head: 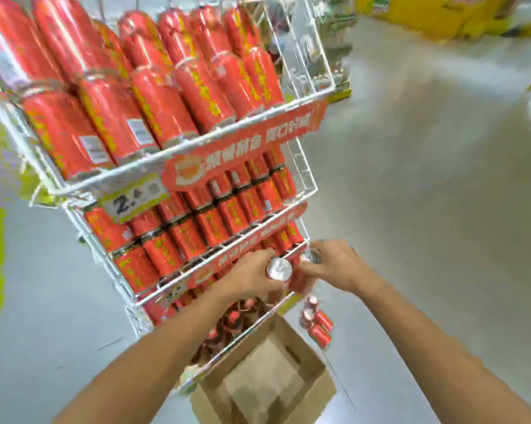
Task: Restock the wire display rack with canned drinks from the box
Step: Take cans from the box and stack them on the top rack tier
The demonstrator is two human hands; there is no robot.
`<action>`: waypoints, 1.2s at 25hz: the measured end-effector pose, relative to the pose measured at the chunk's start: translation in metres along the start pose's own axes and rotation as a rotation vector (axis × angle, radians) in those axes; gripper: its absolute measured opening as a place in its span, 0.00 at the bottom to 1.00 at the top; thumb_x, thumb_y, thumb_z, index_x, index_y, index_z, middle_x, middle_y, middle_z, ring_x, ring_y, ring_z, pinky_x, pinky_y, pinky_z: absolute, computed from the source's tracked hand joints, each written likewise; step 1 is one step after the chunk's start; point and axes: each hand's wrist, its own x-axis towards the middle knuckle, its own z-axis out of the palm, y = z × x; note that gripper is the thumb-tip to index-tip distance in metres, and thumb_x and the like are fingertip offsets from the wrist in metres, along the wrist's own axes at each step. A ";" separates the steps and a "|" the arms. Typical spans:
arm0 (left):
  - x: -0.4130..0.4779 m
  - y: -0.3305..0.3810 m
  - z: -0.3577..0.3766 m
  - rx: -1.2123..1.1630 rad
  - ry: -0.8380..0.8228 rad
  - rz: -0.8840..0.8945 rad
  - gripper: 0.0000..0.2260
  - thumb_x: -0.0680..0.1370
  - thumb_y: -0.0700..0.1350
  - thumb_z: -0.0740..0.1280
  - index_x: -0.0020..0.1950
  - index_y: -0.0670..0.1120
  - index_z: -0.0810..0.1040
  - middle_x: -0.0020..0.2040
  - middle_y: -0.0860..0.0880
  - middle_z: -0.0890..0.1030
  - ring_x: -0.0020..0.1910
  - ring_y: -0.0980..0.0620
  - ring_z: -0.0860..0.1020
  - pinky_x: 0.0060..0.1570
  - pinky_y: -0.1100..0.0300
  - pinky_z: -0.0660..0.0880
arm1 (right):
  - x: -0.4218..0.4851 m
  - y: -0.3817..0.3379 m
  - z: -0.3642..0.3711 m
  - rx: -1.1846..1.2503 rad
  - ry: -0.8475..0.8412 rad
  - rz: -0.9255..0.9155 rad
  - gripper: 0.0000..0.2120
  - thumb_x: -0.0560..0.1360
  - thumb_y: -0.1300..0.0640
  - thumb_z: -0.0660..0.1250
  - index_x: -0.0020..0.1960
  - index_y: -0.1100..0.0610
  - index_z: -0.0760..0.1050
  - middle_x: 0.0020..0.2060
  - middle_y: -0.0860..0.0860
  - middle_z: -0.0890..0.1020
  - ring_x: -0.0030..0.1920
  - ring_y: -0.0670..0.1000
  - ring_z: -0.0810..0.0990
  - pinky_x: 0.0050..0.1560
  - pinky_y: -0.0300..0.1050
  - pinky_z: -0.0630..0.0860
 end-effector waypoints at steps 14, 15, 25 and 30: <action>0.018 0.214 -0.248 -0.272 0.483 -0.137 0.20 0.65 0.56 0.80 0.46 0.43 0.84 0.37 0.43 0.84 0.35 0.54 0.76 0.38 0.54 0.71 | 0.091 -0.095 -0.312 -0.029 0.192 -0.668 0.14 0.76 0.45 0.73 0.52 0.55 0.83 0.44 0.54 0.86 0.45 0.53 0.82 0.48 0.49 0.77; 0.016 0.217 -0.258 -0.284 0.520 -0.166 0.18 0.66 0.55 0.81 0.44 0.42 0.84 0.33 0.44 0.82 0.34 0.53 0.75 0.37 0.54 0.70 | 0.098 -0.106 -0.316 -0.033 0.185 -0.688 0.15 0.76 0.44 0.73 0.52 0.56 0.83 0.43 0.54 0.85 0.44 0.52 0.82 0.47 0.48 0.76; 0.014 0.188 -0.385 -0.215 0.866 -0.502 0.26 0.54 0.63 0.79 0.30 0.45 0.72 0.28 0.46 0.73 0.32 0.46 0.79 0.35 0.50 0.78 | 0.208 -0.234 -0.324 0.111 0.206 -0.836 0.24 0.71 0.36 0.68 0.38 0.58 0.82 0.29 0.55 0.81 0.35 0.51 0.80 0.40 0.48 0.77; 0.031 0.152 -0.416 -0.222 1.052 -0.696 0.37 0.44 0.69 0.80 0.40 0.44 0.80 0.38 0.47 0.85 0.43 0.46 0.86 0.45 0.48 0.85 | 0.269 -0.284 -0.297 0.081 0.129 -0.856 0.30 0.69 0.35 0.67 0.29 0.63 0.76 0.24 0.59 0.77 0.30 0.56 0.75 0.36 0.52 0.77</action>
